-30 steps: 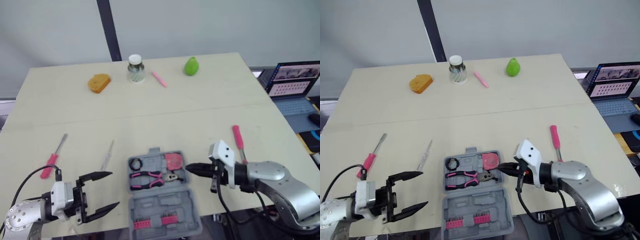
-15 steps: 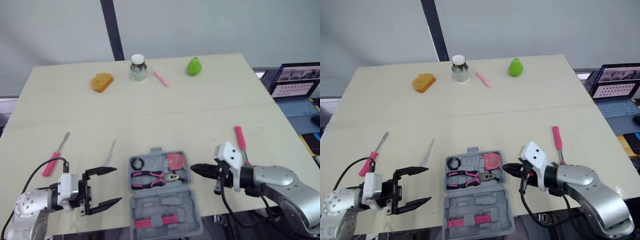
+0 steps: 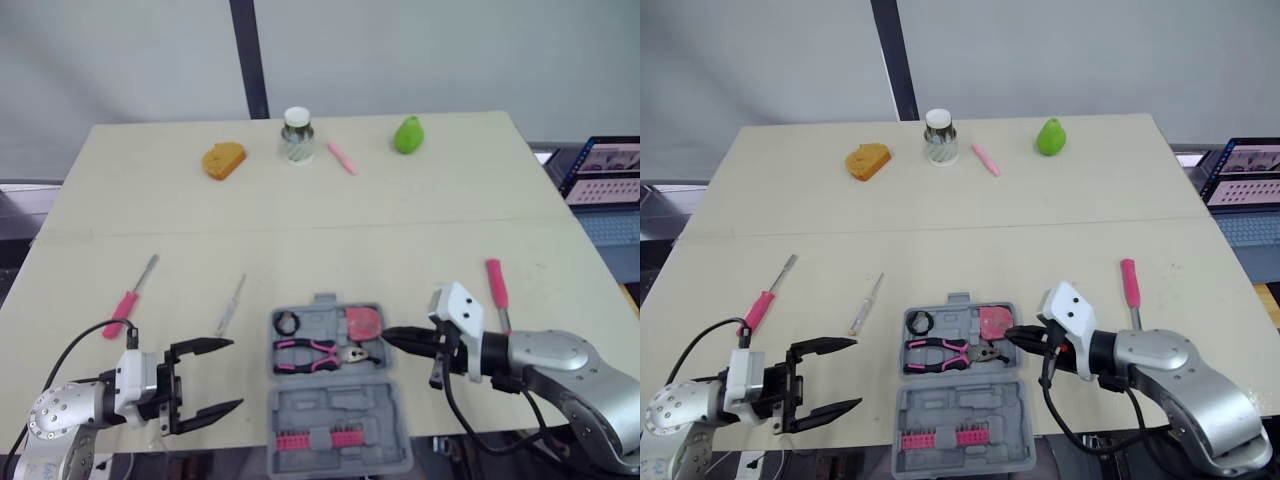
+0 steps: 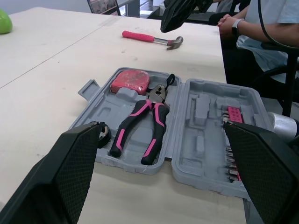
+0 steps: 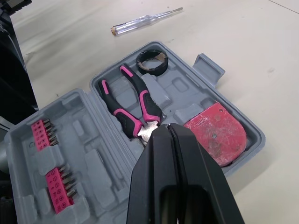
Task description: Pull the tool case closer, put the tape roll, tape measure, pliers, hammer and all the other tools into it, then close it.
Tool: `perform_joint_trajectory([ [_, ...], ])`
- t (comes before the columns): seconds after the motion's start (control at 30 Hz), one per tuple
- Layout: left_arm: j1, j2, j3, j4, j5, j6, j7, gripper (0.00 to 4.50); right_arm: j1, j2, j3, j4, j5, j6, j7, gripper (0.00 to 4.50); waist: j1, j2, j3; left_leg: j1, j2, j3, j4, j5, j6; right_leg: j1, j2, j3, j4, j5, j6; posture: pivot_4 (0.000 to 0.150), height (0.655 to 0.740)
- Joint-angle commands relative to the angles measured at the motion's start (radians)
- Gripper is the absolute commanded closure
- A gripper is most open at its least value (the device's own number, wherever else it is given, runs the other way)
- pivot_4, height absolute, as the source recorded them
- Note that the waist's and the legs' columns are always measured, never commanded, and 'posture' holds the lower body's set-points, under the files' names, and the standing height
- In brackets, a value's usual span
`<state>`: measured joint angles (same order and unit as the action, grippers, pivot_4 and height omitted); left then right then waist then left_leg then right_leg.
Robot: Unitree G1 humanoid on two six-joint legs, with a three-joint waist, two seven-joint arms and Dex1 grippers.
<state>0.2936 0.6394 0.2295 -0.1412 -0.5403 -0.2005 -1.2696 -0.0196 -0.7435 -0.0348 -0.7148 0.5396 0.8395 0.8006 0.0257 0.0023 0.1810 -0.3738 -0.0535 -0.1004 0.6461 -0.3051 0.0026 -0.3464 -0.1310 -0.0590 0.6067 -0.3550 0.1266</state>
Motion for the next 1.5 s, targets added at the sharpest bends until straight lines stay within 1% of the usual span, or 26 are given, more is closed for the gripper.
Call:
perform_joint_trajectory([
  [0.03,0.010,0.011,0.019,-0.011,-0.006,-0.011,-0.004,0.00,0.005,-0.011,-0.020,-0.024,0.015,-0.019,-0.010,4.46,-0.001,0.000,0.000,0.000,0.000,0.000,0.000,0.000,0.000,0.000,0.000,0.000,0.000,0.000,0.000,0.150,0.7391],
  [0.2,0.020,0.016,0.036,-0.021,-0.018,-0.006,-0.002,0.00,0.038,-0.027,-0.048,-0.029,0.003,-0.055,-0.001,4.46,0.000,0.000,0.000,0.000,0.000,0.001,0.000,0.000,0.000,-0.001,0.000,0.001,0.000,0.000,0.000,0.150,0.7391],
  [0.4,0.073,0.024,0.100,-0.065,-0.070,0.038,0.016,0.00,0.111,-0.071,-0.103,-0.037,0.019,-0.082,0.018,4.46,0.001,0.000,0.000,0.000,0.001,0.001,0.000,-0.001,0.000,-0.001,0.000,0.001,-0.001,0.000,0.000,0.150,0.7391],
  [0.53,0.119,0.038,0.149,-0.103,-0.080,0.085,0.046,0.00,0.153,-0.072,-0.159,-0.023,0.054,-0.058,0.010,4.46,0.000,0.000,0.001,0.000,0.003,0.002,0.000,-0.002,-0.001,-0.001,-0.001,0.002,-0.002,0.000,0.000,0.150,0.7391],
  [0.63,0.131,0.029,0.181,-0.128,-0.124,0.142,0.082,0.00,0.207,-0.081,-0.226,-0.018,0.101,-0.019,0.012,4.46,0.003,0.001,0.001,-0.001,0.004,0.002,0.000,-0.002,-0.001,0.000,0.000,0.002,-0.002,0.000,0.000,0.150,0.7391],
  [0.67,0.136,0.024,0.188,-0.133,-0.127,0.152,0.092,0.00,0.228,-0.087,-0.247,-0.023,0.116,-0.009,0.019,3.94,0.004,0.001,0.001,-0.001,0.004,0.002,0.000,-0.002,-0.001,0.000,0.000,0.002,-0.002,0.000,0.000,0.150,0.7391],
  [0.7,0.145,0.021,0.195,-0.135,-0.123,0.158,0.102,0.00,0.254,-0.096,-0.265,-0.034,0.126,-0.004,0.028,3.66,0.004,0.001,0.001,-0.001,0.004,0.002,0.000,-0.002,-0.001,0.000,0.000,0.002,-0.003,0.000,0.000,0.150,0.7391],
  [0.77,0.170,0.011,0.207,-0.132,-0.107,0.149,0.108,0.00,0.313,-0.122,-0.287,-0.053,0.127,-0.009,0.054,2.70,0.004,0.001,0.001,-0.001,0.004,0.002,0.000,-0.002,-0.001,0.000,0.000,0.002,-0.003,0.000,0.000,0.150,0.7391],
  [0.8,0.186,0.006,0.210,-0.129,-0.097,0.136,0.099,0.00,0.340,-0.132,-0.294,-0.056,0.126,-0.016,0.066,2.14,0.004,0.001,0.001,-0.001,0.004,0.002,0.000,-0.003,-0.001,0.000,0.000,0.002,-0.004,0.000,0.000,0.150,0.7391],
  [0.83,0.199,0.000,0.213,-0.126,-0.091,0.122,0.089,0.00,0.362,-0.140,-0.299,-0.055,0.125,-0.024,0.074,1.72,0.004,0.001,0.001,0.000,0.004,0.003,0.000,-0.003,0.000,0.000,0.000,0.002,-0.004,0.000,0.000,0.150,0.7391],
  [0.9,0.226,-0.021,0.217,-0.103,-0.070,0.069,0.065,0.00,0.411,-0.153,-0.298,-0.039,0.099,-0.061,0.098,0.70,0.002,0.001,0.001,0.000,0.005,0.004,0.000,-0.003,-0.001,0.000,0.000,0.003,-0.005,0.000,0.000,0.150,0.7391],
  [0.93,0.239,-0.028,0.216,-0.077,-0.047,0.027,0.046,0.00,0.431,-0.154,-0.294,-0.026,0.084,-0.082,0.106,0.26,0.002,0.001,0.001,0.000,0.005,0.005,0.000,-0.004,0.000,0.000,0.000,0.003,-0.005,0.000,0.000,0.150,0.7391],
  [0.97,0.255,-0.030,0.214,-0.058,-0.034,0.006,0.029,0.00,0.445,-0.152,-0.286,-0.015,0.058,-0.109,0.104,0.04,0.002,0.001,0.001,0.000,0.006,0.006,0.000,-0.004,0.000,0.000,0.001,0.003,-0.005,0.000,0.000,0.150,0.7391],
  [1.03,0.283,-0.035,0.210,-0.040,-0.025,-0.007,0.020,0.00,0.463,-0.147,-0.266,0.004,0.007,-0.156,0.088,0.04,0.002,0.001,0.001,0.000,0.006,0.008,0.001,-0.005,0.000,0.000,0.001,0.002,-0.005,0.000,0.000,0.150,0.7391],
  [1.1,0.300,-0.034,0.207,-0.036,-0.009,-0.002,0.038,0.00,0.478,-0.150,-0.253,0.013,-0.012,-0.178,0.098,0.04,0.004,0.000,0.002,0.000,0.007,0.009,0.001,-0.007,0.001,0.000,0.001,0.002,-0.005,0.001,0.001,0.150,0.7391],
  [1.13,0.301,-0.030,0.203,-0.037,0.026,0.007,0.073,0.00,0.479,-0.151,-0.248,0.018,-0.018,-0.187,0.101,0.04,0.004,0.000,0.002,0.000,0.007,0.009,0.001,-0.008,0.001,0.000,0.001,0.003,-0.006,0.001,0.001,0.150,0.7391],
  [1.23,0.296,0.016,0.167,-0.074,0.159,0.149,0.217,0.00,0.461,-0.155,-0.230,0.038,-0.035,-0.207,0.102,0.04,0.014,0.000,0.002,0.000,0.007,0.009,0.002,-0.008,0.002,0.000,0.001,0.007,-0.007,0.001,0.002,0.150,0.7391],
  [1.3,0.274,0.015,0.144,-0.090,0.167,0.159,0.235,0.00,0.426,-0.152,-0.204,0.064,-0.055,-0.225,0.095,0.56,0.019,0.000,0.002,0.000,0.007,0.009,0.001,-0.008,0.001,0.000,0.001,0.007,-0.007,0.001,0.002,0.150,0.7391],
  [1.33,0.261,0.008,0.135,-0.092,0.166,0.158,0.245,0.24,0.411,-0.148,-0.189,0.076,-0.063,-0.229,0.091,0.83,0.020,0.000,0.002,0.000,0.007,0.009,0.001,-0.008,0.001,0.000,0.001,0.007,-0.007,0.001,0.002,0.150,0.7391],
  [1.37,0.255,0.005,0.125,-0.094,0.167,0.165,0.253,0.51,0.402,-0.146,-0.175,0.085,-0.072,-0.236,0.090,1.23,0.022,0.000,0.002,0.000,0.007,0.009,0.001,-0.008,0.001,0.000,0.001,0.008,-0.007,0.002,0.002,0.150,0.7391],
  [1.4,0.251,0.005,0.115,-0.096,0.176,0.168,0.260,0.92,0.398,-0.144,-0.164,0.090,-0.079,-0.241,0.090,1.88,0.023,0.000,0.002,0.000,0.007,0.009,0.001,-0.008,0.001,-0.001,0.001,0.008,-0.007,0.002,0.002,0.150,0.7391],
  [1.43,0.248,0.003,0.104,-0.098,0.180,0.176,0.268,1.36,0.396,-0.141,-0.154,0.095,-0.086,-0.246,0.089,2.36,0.024,0.000,0.002,0.000,0.007,0.009,0.001,-0.009,0.000,-0.001,0.001,0.008,-0.007,0.002,0.002,0.150,0.7391],
  [1.5,0.243,0.002,0.087,-0.103,0.187,0.185,0.279,2.21,0.398,-0.140,-0.137,0.104,-0.099,-0.260,0.092,3.17,0.025,0.000,0.002,0.000,0.008,0.009,0.001,-0.009,0.000,-0.002,0.001,0.008,-0.008,0.001,0.001,0.150,0.7391],
])
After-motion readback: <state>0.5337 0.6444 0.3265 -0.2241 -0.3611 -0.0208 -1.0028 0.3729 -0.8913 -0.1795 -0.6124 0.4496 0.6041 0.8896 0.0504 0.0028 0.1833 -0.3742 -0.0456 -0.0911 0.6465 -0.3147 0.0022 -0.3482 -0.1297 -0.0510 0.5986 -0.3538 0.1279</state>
